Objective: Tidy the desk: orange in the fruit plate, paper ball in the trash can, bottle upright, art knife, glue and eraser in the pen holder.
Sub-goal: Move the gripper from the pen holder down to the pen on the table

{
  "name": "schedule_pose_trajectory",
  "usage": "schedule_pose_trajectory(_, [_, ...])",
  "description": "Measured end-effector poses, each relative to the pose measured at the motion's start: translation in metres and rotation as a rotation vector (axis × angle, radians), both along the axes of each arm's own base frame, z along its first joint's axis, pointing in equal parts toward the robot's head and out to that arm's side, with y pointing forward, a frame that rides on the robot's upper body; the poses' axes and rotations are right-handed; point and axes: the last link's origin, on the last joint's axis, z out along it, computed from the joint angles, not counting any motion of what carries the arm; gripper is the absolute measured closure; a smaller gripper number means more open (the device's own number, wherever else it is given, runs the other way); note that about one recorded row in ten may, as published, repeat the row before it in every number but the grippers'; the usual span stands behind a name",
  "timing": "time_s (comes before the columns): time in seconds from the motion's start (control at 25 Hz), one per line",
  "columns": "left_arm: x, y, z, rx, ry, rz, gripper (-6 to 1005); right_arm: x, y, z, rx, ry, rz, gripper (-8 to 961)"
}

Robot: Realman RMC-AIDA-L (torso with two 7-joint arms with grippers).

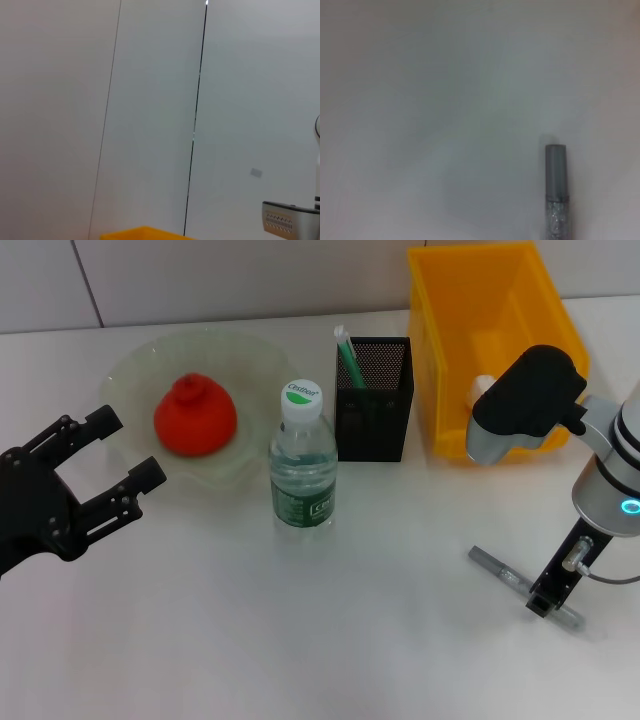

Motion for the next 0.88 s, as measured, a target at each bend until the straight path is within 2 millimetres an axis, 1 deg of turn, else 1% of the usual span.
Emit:
schedule_pose_trajectory(0.36, [0.0000,0.0000,0.0000,0.000,0.000,0.000,215,-0.0001,0.0003,-0.0001,0.002,-0.003,0.001,732])
schedule_pose_trajectory(0.56, [0.0000,0.0000,0.0000,0.000,0.000,0.000,215,0.0010,0.0002,-0.0003,0.002,-0.003,-0.004,820])
schedule_pose_trajectory(0.88, [0.0004,0.0004,0.0000,0.000,0.000,-0.001,214,0.0024,-0.0013,-0.0019,-0.007,-0.010,-0.005,825])
